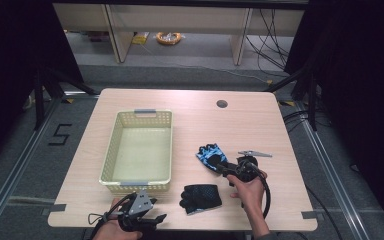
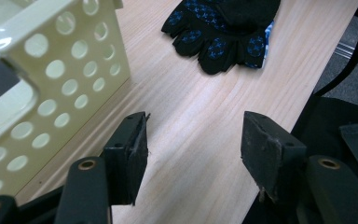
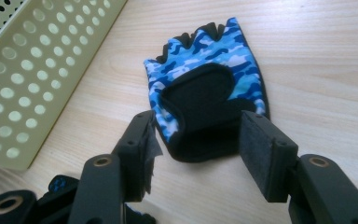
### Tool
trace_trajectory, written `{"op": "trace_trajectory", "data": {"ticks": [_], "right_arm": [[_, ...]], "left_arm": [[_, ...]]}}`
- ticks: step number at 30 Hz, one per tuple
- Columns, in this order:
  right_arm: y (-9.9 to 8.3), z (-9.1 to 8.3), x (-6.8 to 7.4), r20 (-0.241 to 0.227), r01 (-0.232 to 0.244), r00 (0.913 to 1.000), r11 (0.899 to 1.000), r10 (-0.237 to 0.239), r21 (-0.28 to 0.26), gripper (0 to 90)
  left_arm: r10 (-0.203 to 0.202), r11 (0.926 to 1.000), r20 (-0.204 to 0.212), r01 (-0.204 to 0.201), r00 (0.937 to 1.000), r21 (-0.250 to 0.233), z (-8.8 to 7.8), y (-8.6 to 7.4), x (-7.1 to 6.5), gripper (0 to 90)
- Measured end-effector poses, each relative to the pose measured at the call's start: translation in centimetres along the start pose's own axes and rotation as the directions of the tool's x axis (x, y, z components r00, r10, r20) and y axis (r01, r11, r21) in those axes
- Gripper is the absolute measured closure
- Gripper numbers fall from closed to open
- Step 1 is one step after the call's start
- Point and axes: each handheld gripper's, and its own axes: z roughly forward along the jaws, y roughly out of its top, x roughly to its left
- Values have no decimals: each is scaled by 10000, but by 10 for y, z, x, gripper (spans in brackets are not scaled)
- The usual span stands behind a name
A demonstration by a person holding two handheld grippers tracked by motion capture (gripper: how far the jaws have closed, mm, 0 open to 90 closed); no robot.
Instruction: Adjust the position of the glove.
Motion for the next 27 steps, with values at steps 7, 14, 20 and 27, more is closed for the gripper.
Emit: {"op": "trace_trajectory", "data": {"ticks": [7,14,20,27], "right_arm": [[4,16,2,385,-547,9978,9978,532,385,445],[11,28,-3,503,-574,9972,9975,554,401,412],[14,34,2,1039,-148,9946,9976,76,679,471],[13,36,5,1380,955,9847,9917,-1068,862,545]], "left_arm": [[141,9998,19,-141,9999,104,-1,-3,1,405],[32,10000,61,-32,10000,38,0,-3,0,403],[-49,10000,61,49,10000,52,1,-4,-1,402],[182,9997,67,-184,9998,190,2,-4,-1,401]]}}
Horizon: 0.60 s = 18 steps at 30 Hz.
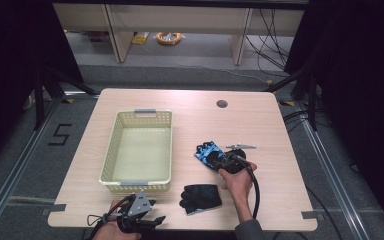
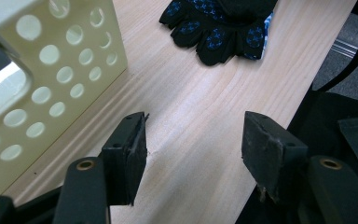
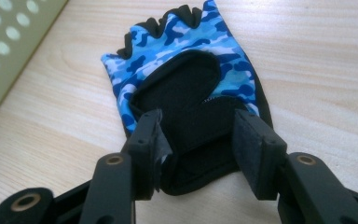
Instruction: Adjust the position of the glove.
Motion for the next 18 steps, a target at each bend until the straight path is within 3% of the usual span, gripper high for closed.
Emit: {"op": "trace_trajectory", "data": {"ticks": [1,2,3,4,5,6,8,9,10,11,12,13,15,18], "right_arm": [[1,-1,3,-33,-430,9991,9990,430,131,548],[1,-1,3,-33,-430,9991,9990,430,131,548],[1,0,-1,-119,-527,9985,9986,527,15,541],[1,0,-3,-179,-583,9982,9982,581,-106,529],[2,0,-4,-245,-1000,9947,9949,996,-139,497],[2,0,-4,-245,-1000,9947,9949,996,-139,497],[3,2,-3,-159,-1680,9857,9854,1676,-268,447],[5,4,-1,-63,-1603,9871,9867,1602,-285,424],[7,5,3,220,-1693,9852,9854,1697,-182,440],[7,5,3,220,-1693,9852,9854,1697,-182,440],[9,6,3,399,-1314,9905,9912,1318,-142,471],[10,7,4,687,-1372,9880,9904,1382,-187,548],[10,7,4,698,-1349,9882,9906,1363,-239,564],[10,7,3,842,-798,9932,9967,807,-148,577]], "left_arm": [[54,9999,-2,-54,10000,93,0,0,0,402],[54,9999,-2,-54,10000,93,0,0,0,402],[-223,9997,44,223,9997,-59,1,-1,-2,402],[-223,9997,44,223,9997,-59,1,-1,-2,401],[-65,10000,-11,65,10000,-11,0,0,0,401],[-65,10000,-11,65,10000,-11,0,0,0,401],[-356,9993,64,357,9993,-88,1,-1,-1,402],[-303,9995,104,304,9995,-112,2,-1,-2,403],[13,10000,20,-13,10000,-10,1,0,0,403],[13,10000,20,-13,10000,-10,1,0,0,403],[-1,10000,42,1,10000,78,1,0,0,403],[-268,9996,115,269,9996,-51,1,-1,-3,405],[-219,9998,62,220,9997,-34,1,-1,-2,404],[-182,9998,84,183,9998,-71,1,-1,-3,404]]}}
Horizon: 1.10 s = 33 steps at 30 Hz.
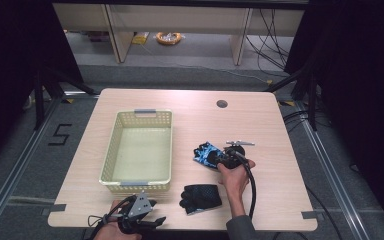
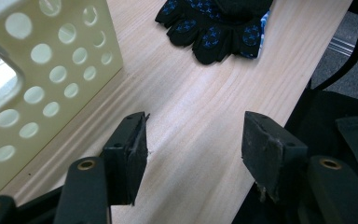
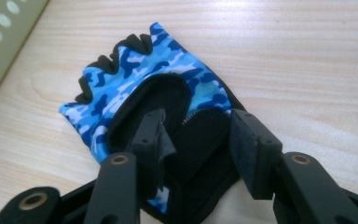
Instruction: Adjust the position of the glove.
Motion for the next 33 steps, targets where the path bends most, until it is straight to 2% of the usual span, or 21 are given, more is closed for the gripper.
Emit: {"op": "trace_trajectory", "data": {"ticks": [1,3,4,5,6,7,9,10,11,15,16,17,18,19,20,21,24,26,28,32,33], "right_arm": [[-1,1,4,382,646,9972,9979,-648,71,600],[0,3,5,610,910,9940,9958,-906,-34,620],[-1,2,6,589,1009,9931,9949,-1011,50,633],[-1,1,6,647,883,9939,9960,-889,127,651],[0,2,4,702,1025,9923,9947,-1023,5,671],[-1,0,1,436,815,9957,9967,-817,63,708],[-1,0,-2,479,855,9952,9963,-855,35,727],[-1,0,-2,214,451,9987,9990,-453,72,740],[0,1,-7,201,892,9958,9959,-889,-138,750],[-1,1,-11,-24,670,9977,9974,-671,-269,776],[0,-1,-14,-271,903,9955,9955,-911,-283,780],[0,-2,-13,-633,521,9965,9981,-542,-335,781],[0,-3,-13,-655,486,9965,9977,-516,-473,783],[1,-8,-7,-721,-191,9972,9995,174,-237,784],[1,-8,-12,-992,343,9943,9983,-389,-469,784],[2,-8,-12,-1048,406,9933,9963,-484,-753,785],[2,-13,-11,-1659,163,9856,9959,-310,-893,785],[3,-18,-12,-1803,396,9819,9935,-586,-1069,785],[6,-26,-11,-1865,199,9816,9940,-398,-1071,786],[12,-43,-8,-2389,337,9686,9883,-691,-1490,786],[12,-49,-4,-2514,76,9669,9899,-434,-1415,786]], "left_arm": [[46,10000,2,-46,10000,-61,0,0,-1,405],[-137,9999,97,137,9999,55,-1,0,-2,407],[-48,9999,79,47,10000,107,-1,0,-2,408],[8,9999,110,-10,9999,146,-1,0,-2,409],[163,9999,40,-163,9999,-8,0,0,-2,409],[143,9999,87,-143,9999,36,0,0,-1,410],[111,9999,113,-111,9999,-10,0,0,-1,412],[-42,10000,80,42,10000,33,0,0,-2,413],[-14,10000,44,14,10000,5,1,0,-2,413],[-165,9999,195,166,9997,-32,2,0,-2,413],[26,9999,56,-26,10000,129,2,0,0,413],[50,9999,66,-51,10000,149,1,0,0,413],[29,9999,62,-30,10000,138,1,0,0,414],[-21,10000,33,21,10000,51,1,0,0,413],[90,9999,36,-90,10000,-66,0,0,0,413],[-130,9999,84,130,9999,-80,1,0,0,413],[-166,9998,26,166,9999,-115,-1,0,0,413],[-197,9997,85,198,9998,-156,-1,0,0,412],[-198,9997,90,200,9998,-140,-1,1,0,410],[-104,9999,107,105,9999,-132,-1,1,1,390],[-156,9997,127,159,9998,-173,0,1,1,390]]}}
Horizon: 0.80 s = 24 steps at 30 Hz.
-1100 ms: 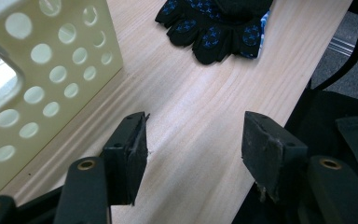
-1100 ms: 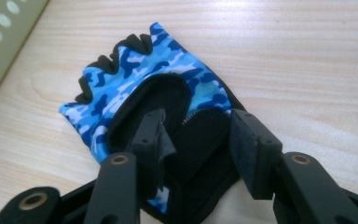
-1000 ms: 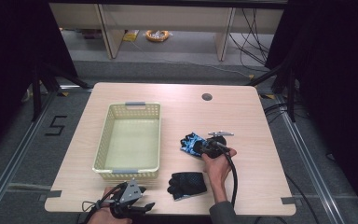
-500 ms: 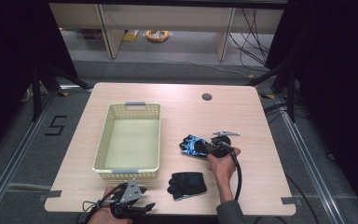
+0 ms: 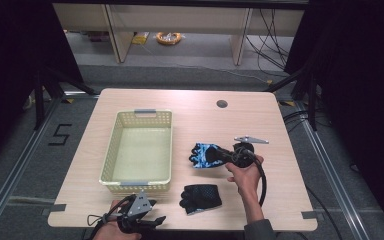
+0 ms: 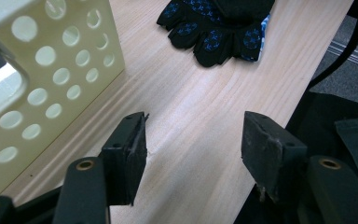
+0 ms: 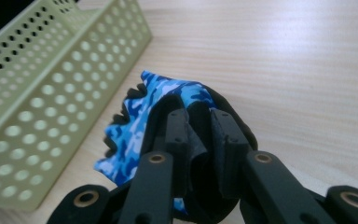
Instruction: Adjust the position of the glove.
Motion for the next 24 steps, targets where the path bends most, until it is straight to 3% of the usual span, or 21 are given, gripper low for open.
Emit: {"op": "trace_trajectory", "data": {"ticks": [1,2,7,9,10,11,13,14,17,18,19,20,21,22,24], "right_arm": [[2,-3,-1,-47,549,9985,9984,-550,-122,786],[2,-6,0,-147,607,9980,9980,-610,-184,786],[-3,-26,8,-763,647,9948,9971,-676,-391,785],[-6,-32,10,-1048,745,9914,9965,-782,-381,785],[-9,-35,14,-1144,505,9919,9979,-547,-396,785],[-11,-36,12,-1105,861,9896,9948,-917,-542,784],[-15,-40,16,-1310,648,9889,9969,-702,-449,784],[-17,-41,16,-1422,792,9861,9954,-860,-530,784],[-24,-46,20,-1522,807,9846,9960,-857,-388,784],[-25,-46,19,-1348,1011,9852,9941,-1055,-394,784],[-28,-48,21,-1511,801,9848,9957,-861,-455,784],[-30,-49,20,-1433,1025,9840,9943,-1057,-300,784],[-34,-51,23,-1604,664,9847,9976,-683,-172,783],[-37,-51,21,-1548,994,9826,9947,-1025,-276,783],[-41,-53,22,-1611,1015,9815,9946,-1036,-215,783]], "left_arm": [[299,9994,-60,-298,9995,190,-1,0,2,378],[279,9995,-85,-277,9996,174,0,0,2,363],[137,9997,-68,-136,9999,186,0,1,2,321],[-187,9998,-100,188,9998,65,1,1,0,306],[-211,9998,-111,212,9997,31,1,1,0,300],[-34,10000,-134,35,9999,46,0,1,2,294],[-205,9998,-131,205,9997,29,0,1,1,287],[-343,9994,-149,342,9993,-11,1,1,1,285],[-358,9994,-169,357,9992,-35,0,1,1,284],[-387,9992,-134,387,9992,-41,0,0,1,284],[-385,9993,-142,384,9992,-35,1,0,1,283],[-324,9995,-157,324,9994,10,1,0,2,283],[-153,9999,-158,153,9998,1,0,1,3,283],[-180,9998,-161,180,9997,-20,1,0,2,283],[-155,9999,-161,155,9998,0,1,0,2,283]]}}
